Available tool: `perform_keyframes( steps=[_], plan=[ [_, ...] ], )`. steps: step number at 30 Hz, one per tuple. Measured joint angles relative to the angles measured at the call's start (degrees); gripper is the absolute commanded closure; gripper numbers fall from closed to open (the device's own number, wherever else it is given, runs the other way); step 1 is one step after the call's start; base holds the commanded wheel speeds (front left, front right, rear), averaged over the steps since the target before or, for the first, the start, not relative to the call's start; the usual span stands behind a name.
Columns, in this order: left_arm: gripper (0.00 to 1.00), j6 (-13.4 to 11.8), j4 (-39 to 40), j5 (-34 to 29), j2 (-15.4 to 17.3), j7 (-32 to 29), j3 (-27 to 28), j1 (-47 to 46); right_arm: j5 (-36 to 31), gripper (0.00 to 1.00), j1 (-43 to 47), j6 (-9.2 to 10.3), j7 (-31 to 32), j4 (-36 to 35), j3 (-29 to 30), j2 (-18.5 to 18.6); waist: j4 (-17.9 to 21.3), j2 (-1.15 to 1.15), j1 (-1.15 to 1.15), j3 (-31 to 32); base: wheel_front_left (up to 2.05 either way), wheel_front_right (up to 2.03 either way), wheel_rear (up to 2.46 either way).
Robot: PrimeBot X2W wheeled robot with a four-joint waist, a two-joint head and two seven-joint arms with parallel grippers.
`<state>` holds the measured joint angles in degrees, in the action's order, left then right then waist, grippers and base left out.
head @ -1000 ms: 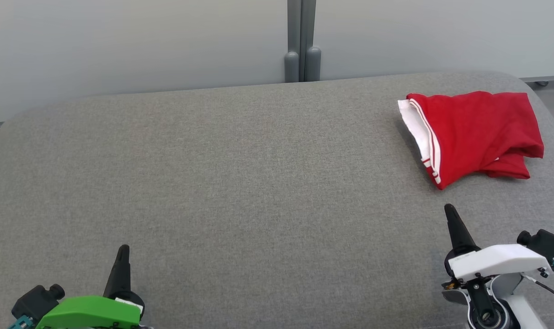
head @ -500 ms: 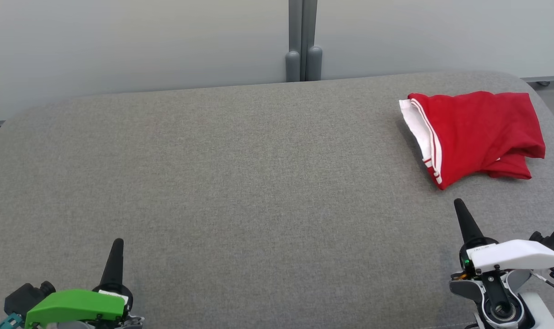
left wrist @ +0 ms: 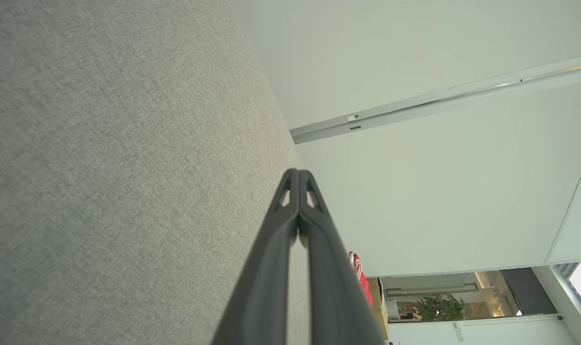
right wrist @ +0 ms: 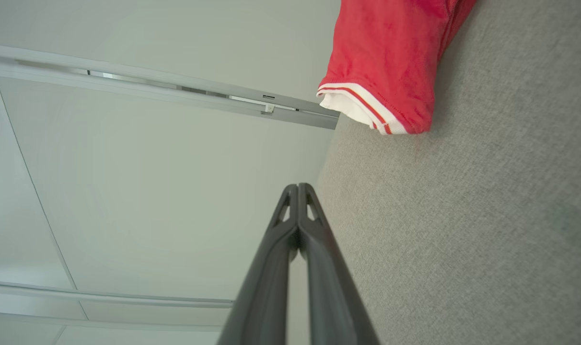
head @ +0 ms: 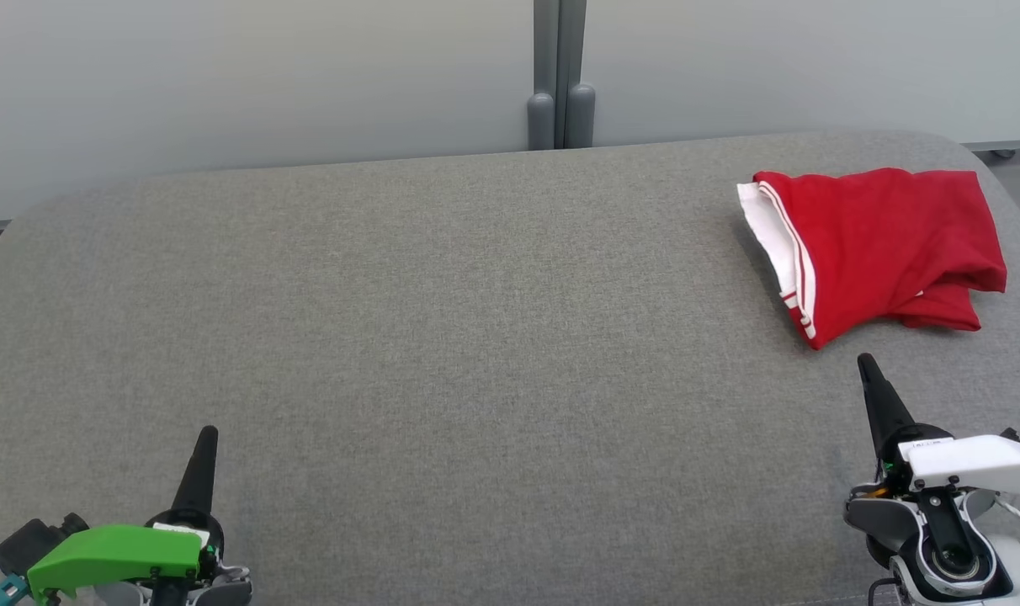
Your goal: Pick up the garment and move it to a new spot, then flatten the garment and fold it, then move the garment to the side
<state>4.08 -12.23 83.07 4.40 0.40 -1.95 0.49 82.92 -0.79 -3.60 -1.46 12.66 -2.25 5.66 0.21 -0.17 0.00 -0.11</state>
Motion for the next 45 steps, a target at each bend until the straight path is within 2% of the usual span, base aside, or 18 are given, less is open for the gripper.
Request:
perform_keyframes(
  steps=[20, 45],
  plan=[
    [1.00, 2.2, -2.2, 12.4, 0.3, -3.0, 1.8, -2.1, 13.6, 1.00, -1.3, -2.47, 2.6, 1.5, 3.7, 0.2, -0.2, 0.00, 0.00, -0.1, 0.00, 0.00, 0.00],
    [1.00, 2.7, -2.8, 12.5, 0.3, -3.1, 1.9, -3.0, 14.0, 1.00, -2.2, -2.93, 2.6, 2.4, 3.8, 0.2, -0.2, 0.00, 0.00, -0.1, 0.00, 0.00, 0.00]
  ],
)
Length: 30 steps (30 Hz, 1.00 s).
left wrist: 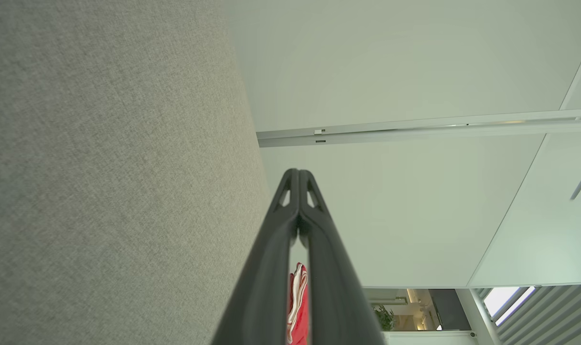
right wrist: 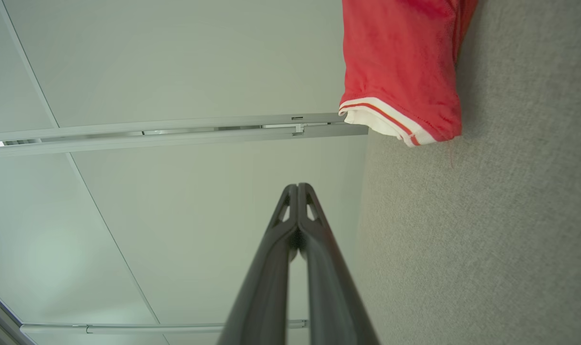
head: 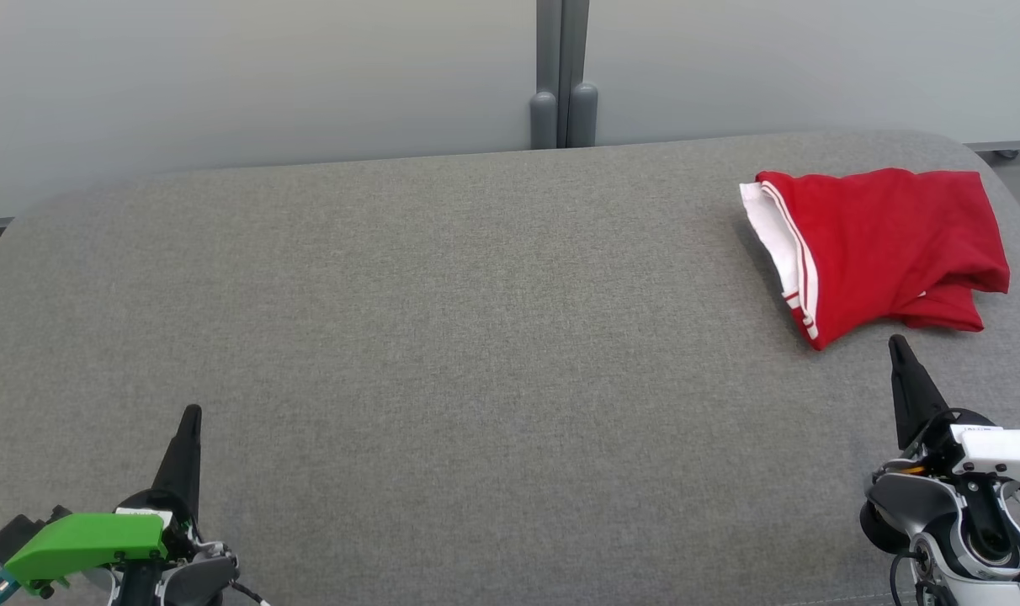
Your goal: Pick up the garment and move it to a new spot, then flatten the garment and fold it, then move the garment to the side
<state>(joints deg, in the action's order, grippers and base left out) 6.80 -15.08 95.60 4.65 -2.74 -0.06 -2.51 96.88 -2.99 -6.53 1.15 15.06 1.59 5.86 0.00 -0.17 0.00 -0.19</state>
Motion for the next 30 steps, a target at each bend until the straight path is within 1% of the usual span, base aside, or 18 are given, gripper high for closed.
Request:
perform_keyframes(
  steps=[30],
  plan=[
    [1.00, 0.0, -0.7, 0.0, 0.0, -0.1, 0.1, -0.1, 0.0, 1.00, 0.0, -0.01, 0.5, 0.4, 0.2, 0.0, 0.0, 0.00, 0.00, 0.0, 0.00, 0.00, 0.00]
  ],
)
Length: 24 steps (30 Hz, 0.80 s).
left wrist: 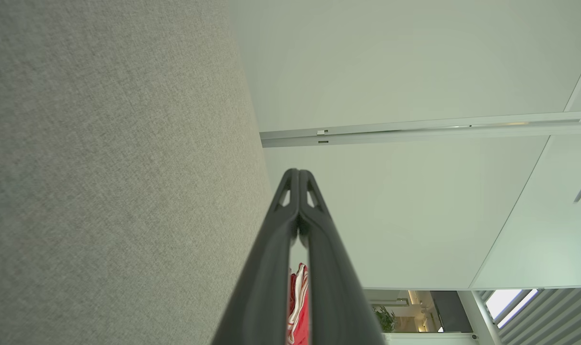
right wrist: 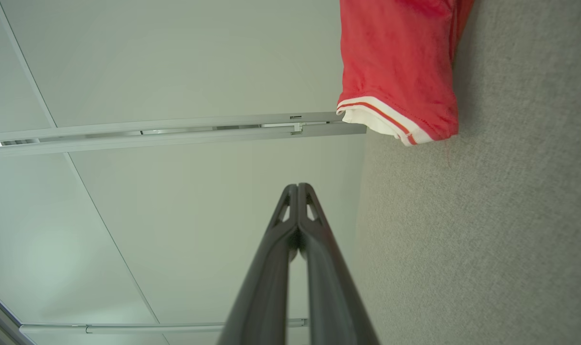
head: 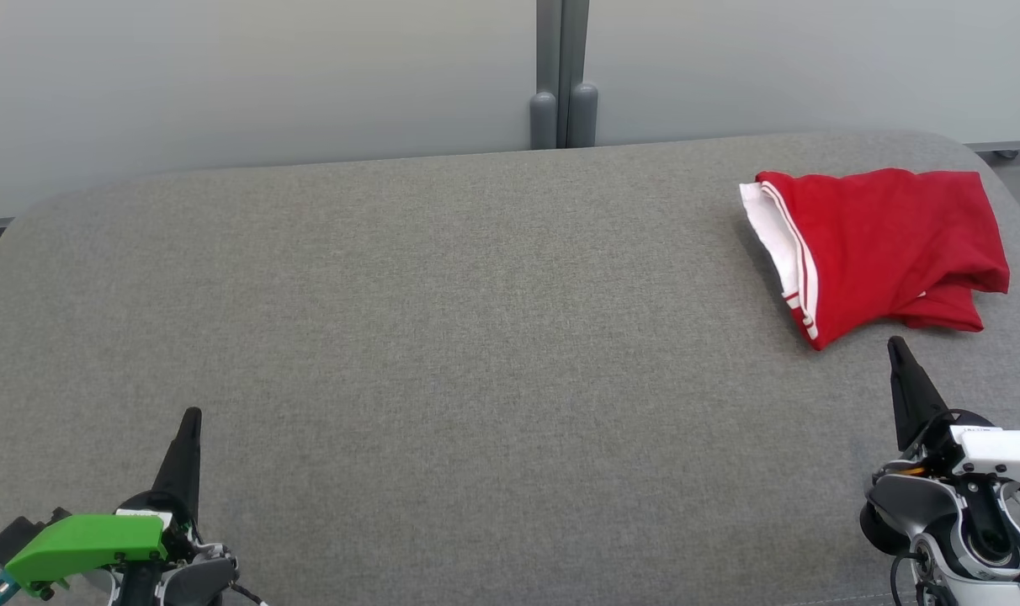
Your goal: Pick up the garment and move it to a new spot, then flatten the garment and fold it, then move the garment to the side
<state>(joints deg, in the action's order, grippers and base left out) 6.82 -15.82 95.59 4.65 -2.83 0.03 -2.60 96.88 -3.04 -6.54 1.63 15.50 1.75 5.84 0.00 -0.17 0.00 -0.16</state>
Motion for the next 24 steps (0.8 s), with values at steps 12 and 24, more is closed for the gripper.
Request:
perform_keyframes(
  steps=[12, 24],
  plan=[
    [1.00, 0.0, -0.1, 0.0, 0.0, -0.2, 0.0, -0.1, 0.0, 1.00, 0.0, -0.01, 0.0, 0.1, 0.1, 0.0, 0.0, 0.00, 0.00, 0.0, 0.00, 0.00, 0.00],
    [1.00, 0.0, -0.1, 0.0, 0.0, -0.2, 0.1, -0.1, 0.0, 1.00, 0.0, -0.01, 0.0, 0.3, 0.1, 0.0, 0.0, 0.00, 0.00, 0.0, 0.00, 0.00, 0.00]
  ],
)
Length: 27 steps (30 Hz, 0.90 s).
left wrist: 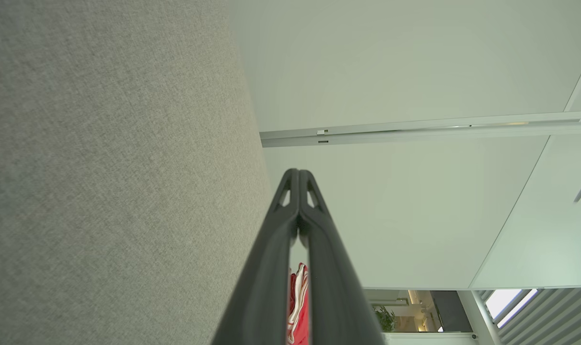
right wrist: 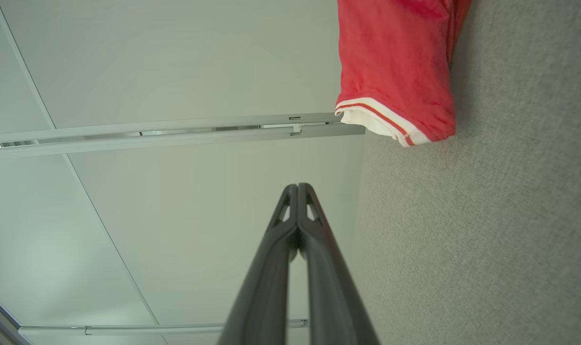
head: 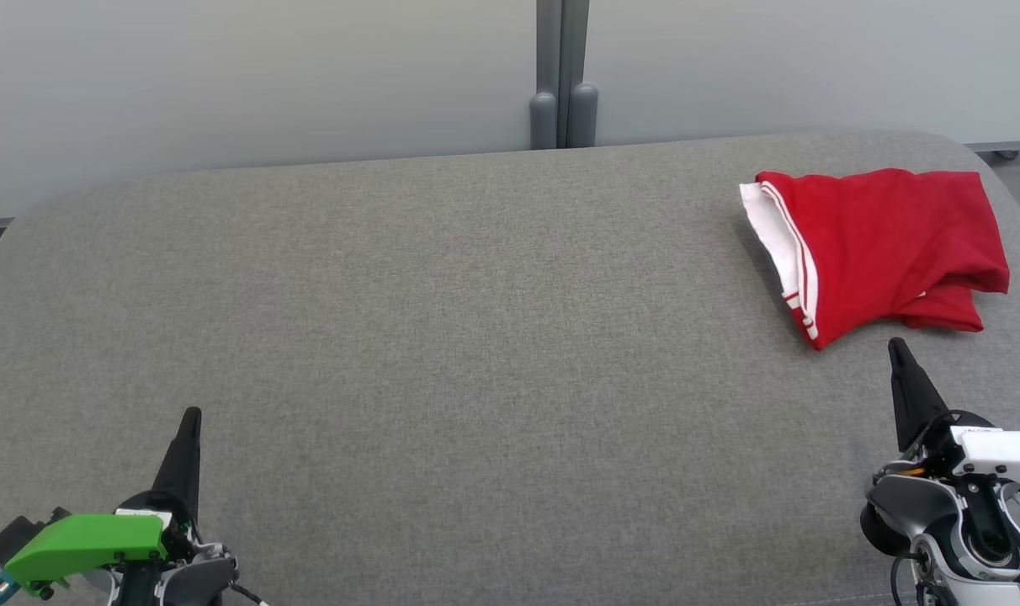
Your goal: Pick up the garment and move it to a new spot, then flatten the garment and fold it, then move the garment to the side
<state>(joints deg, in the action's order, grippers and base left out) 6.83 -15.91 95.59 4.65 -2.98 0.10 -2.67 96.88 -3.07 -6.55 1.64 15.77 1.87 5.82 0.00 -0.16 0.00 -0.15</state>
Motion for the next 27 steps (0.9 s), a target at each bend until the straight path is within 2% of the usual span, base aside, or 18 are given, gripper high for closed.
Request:
perform_keyframes(
  steps=[27],
  plan=[
    [1.00, 0.0, -0.1, 0.0, 0.0, 0.0, 0.1, 0.0, 0.0, 1.00, 0.0, 0.00, 0.0, 0.1, 0.2, -0.1, 0.0, 0.00, 0.00, 0.0, 0.00, 0.00, 0.00]
  ],
)
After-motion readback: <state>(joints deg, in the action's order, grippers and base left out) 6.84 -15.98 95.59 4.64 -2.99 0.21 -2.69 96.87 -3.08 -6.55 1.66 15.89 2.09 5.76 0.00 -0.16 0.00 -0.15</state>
